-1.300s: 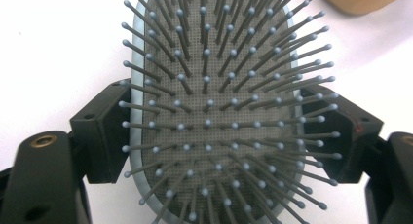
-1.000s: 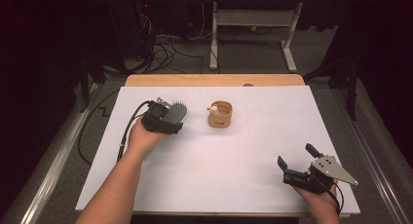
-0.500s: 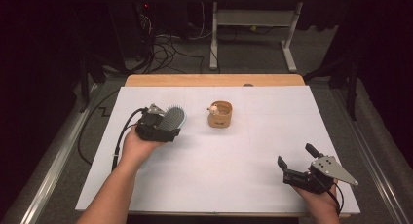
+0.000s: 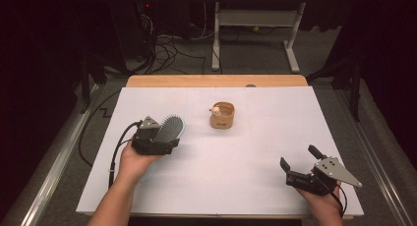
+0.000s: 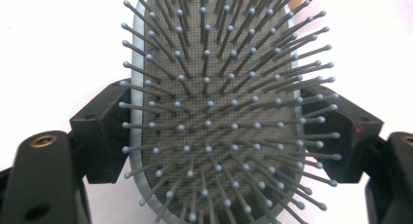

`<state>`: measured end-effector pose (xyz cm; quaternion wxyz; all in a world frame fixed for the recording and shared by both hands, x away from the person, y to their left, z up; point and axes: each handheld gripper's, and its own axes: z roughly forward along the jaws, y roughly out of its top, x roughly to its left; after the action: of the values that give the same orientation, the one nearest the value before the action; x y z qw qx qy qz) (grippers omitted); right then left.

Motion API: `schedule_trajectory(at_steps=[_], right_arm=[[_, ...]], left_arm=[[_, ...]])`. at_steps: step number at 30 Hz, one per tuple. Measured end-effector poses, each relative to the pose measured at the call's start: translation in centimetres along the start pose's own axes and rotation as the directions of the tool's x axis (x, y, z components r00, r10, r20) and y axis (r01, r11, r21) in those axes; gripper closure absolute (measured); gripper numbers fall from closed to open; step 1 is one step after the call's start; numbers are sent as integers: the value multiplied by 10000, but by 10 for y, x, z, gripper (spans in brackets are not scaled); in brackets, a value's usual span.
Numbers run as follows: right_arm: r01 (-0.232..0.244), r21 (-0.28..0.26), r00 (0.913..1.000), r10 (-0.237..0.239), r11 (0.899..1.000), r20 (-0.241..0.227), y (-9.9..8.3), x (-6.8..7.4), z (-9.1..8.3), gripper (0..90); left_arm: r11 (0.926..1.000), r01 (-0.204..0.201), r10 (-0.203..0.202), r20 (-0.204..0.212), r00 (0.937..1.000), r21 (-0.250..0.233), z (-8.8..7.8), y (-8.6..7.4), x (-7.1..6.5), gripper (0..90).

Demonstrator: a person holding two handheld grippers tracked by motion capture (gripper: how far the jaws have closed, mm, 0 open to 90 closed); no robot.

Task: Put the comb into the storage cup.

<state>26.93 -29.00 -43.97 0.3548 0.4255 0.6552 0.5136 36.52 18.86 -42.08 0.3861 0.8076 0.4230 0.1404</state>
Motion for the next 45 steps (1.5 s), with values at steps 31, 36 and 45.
schedule_trajectory(at_steps=[31, 36, 45], right_arm=[[109, -17, 9999, -109, 9999, -10, 1, 2, -1, 2], [104, -10, 9999, -104, 9999, -28, 1, 2, -1, 2], [97, -36, 9999, -97, 9999, -46, 1, 1, -1, 2]], left_arm=[[9911, -85, 133, 354, 9993, -1328, -14, -16, -15, 203], [9859, -91, 182, 527, 9984, -1669, -18, -15, -17, 203], [9718, -306, 443, 534, 9976, -2339, -25, -16, -23, 203]])
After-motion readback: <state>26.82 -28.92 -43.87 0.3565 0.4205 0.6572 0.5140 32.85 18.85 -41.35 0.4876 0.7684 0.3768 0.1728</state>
